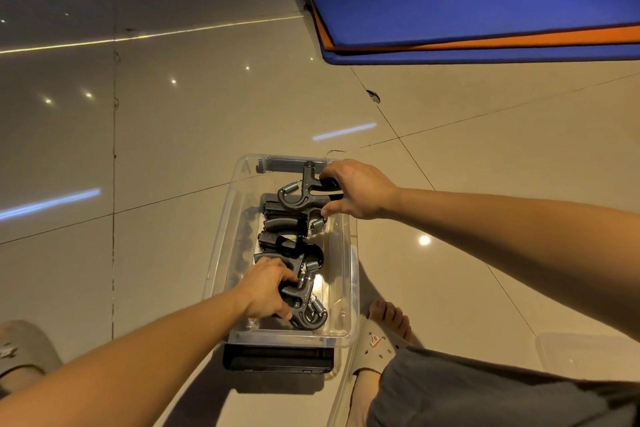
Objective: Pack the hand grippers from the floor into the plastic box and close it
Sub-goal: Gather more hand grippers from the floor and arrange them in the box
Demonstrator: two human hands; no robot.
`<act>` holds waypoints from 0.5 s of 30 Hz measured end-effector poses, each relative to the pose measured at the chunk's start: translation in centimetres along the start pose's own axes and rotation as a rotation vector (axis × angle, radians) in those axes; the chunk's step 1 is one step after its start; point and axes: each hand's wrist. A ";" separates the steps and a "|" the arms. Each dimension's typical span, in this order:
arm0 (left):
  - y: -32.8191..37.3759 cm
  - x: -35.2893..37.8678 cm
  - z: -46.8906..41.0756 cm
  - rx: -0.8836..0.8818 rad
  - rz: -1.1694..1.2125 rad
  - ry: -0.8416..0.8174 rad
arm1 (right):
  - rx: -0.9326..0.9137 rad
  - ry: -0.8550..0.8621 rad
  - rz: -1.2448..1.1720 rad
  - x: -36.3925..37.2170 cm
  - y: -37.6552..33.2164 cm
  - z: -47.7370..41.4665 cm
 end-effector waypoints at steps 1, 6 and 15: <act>0.2 -0.6 0.2 -0.016 0.127 0.023 | 0.000 0.004 0.002 -0.1 0.1 0.0; 1.7 -6.8 2.0 -0.134 0.880 0.206 | 0.017 0.044 -0.019 -0.9 0.2 -0.2; 3.9 -12.3 2.6 -0.117 1.379 0.474 | 0.027 0.127 -0.041 -1.2 -2.4 -0.5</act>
Point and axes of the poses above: each hand's wrist, its own z-axis away from the middle knuckle, its own x-axis out of the palm, y = z × x, and after that the axes turned 3 degrees about -y, right-handed
